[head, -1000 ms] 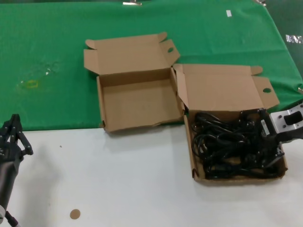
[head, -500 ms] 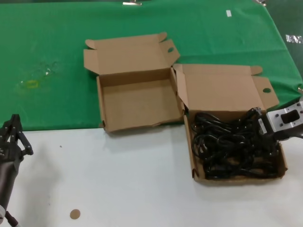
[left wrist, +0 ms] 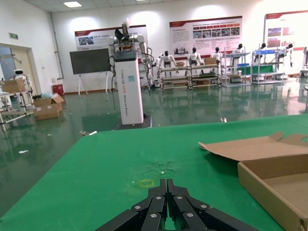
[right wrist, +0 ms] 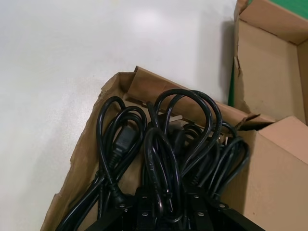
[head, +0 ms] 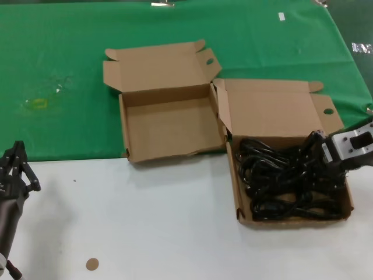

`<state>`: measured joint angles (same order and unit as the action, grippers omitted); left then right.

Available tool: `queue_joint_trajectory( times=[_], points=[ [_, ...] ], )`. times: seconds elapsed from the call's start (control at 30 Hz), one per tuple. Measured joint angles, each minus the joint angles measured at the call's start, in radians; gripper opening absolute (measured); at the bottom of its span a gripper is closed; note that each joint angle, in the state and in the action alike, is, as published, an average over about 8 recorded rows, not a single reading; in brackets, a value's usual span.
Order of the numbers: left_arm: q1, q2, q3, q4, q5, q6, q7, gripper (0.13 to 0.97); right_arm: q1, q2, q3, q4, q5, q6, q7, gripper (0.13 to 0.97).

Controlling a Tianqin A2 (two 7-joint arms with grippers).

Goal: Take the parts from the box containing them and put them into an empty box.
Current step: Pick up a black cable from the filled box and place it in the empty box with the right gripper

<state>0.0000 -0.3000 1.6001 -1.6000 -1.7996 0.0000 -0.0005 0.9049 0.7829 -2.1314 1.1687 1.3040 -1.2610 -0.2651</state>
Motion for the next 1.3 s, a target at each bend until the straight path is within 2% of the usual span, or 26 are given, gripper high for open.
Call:
queue_joint_trajectory(
  times=[0.07, 0.53, 0.93, 1.3],
  points=[
    [0.000, 0.000, 0.000, 0.000, 0.000, 0.000, 0.000, 0.152, 0.005, 0.004, 0.002, 0.011, 0.000, -0.007, 0.011, 0.247],
    [0.000, 0.000, 0.000, 0.000, 0.000, 0.000, 0.000, 0.152, 0.068, -0.045, 0.023, 0.058, -0.002, 0.020, 0.074, 0.237],
    [0.000, 0.000, 0.000, 0.000, 0.000, 0.000, 0.000, 0.152, 0.113, -0.202, -0.016, 0.053, -0.048, 0.120, 0.096, 0.235],
    [0.000, 0.000, 0.000, 0.000, 0.000, 0.000, 0.000, 0.152, 0.154, -0.361, -0.067, -0.026, -0.096, 0.204, 0.107, 0.233]
  ],
)
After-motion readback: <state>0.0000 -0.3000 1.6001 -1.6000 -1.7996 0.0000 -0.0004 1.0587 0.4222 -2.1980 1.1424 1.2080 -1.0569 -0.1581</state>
